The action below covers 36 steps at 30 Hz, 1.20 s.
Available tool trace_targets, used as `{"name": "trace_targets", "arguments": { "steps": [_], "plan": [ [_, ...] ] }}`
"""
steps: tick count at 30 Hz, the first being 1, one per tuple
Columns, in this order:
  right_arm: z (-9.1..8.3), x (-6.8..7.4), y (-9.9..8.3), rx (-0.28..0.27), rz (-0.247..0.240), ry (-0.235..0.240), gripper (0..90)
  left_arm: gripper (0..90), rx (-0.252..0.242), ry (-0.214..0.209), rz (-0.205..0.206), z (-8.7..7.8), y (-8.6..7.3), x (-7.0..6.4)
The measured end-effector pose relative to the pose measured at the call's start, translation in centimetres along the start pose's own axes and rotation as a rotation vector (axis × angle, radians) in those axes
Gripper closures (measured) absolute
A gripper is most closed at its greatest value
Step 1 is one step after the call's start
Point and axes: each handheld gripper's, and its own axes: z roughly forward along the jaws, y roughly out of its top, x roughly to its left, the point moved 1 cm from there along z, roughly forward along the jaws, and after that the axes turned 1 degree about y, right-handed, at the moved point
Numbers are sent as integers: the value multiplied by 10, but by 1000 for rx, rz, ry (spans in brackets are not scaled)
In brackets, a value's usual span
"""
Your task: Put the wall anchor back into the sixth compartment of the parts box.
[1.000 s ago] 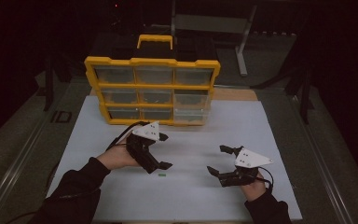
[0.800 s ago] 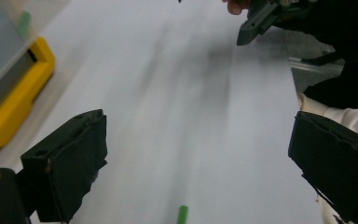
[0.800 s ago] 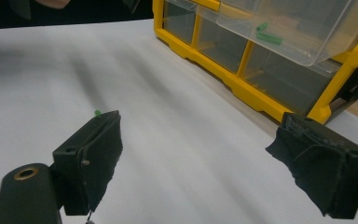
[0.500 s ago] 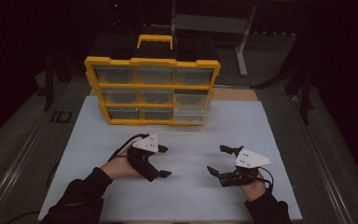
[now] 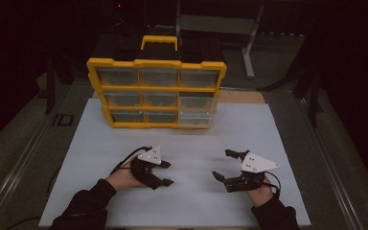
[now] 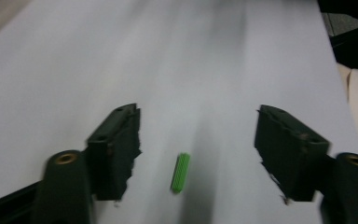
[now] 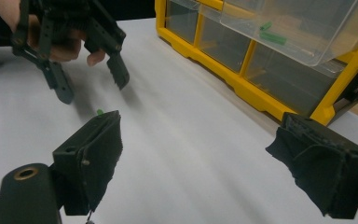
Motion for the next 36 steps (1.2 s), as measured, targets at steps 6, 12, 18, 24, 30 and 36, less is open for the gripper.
{"name": "trace_targets", "arguments": {
  "steps": [6,12,18,24,30,36],
  "plan": [
    [0,0,0,1,1,1,141,473,30,4,9,7,-9,3],
    [1,0,0,1,1,1,141,594,57,1,8,13,-14,5],
    [0,0,0,0,0,1,141,690,69,9,10,16,-16,5],
    [0,0,0,1,0,0,141,769,79,22,32,17,-15,2],
    [1,0,0,1,0,0,141,824,83,10,22,18,-15,2],
    [1,0,0,0,-1,1,141,830,95,9,14,18,-13,2]
  ]
}}
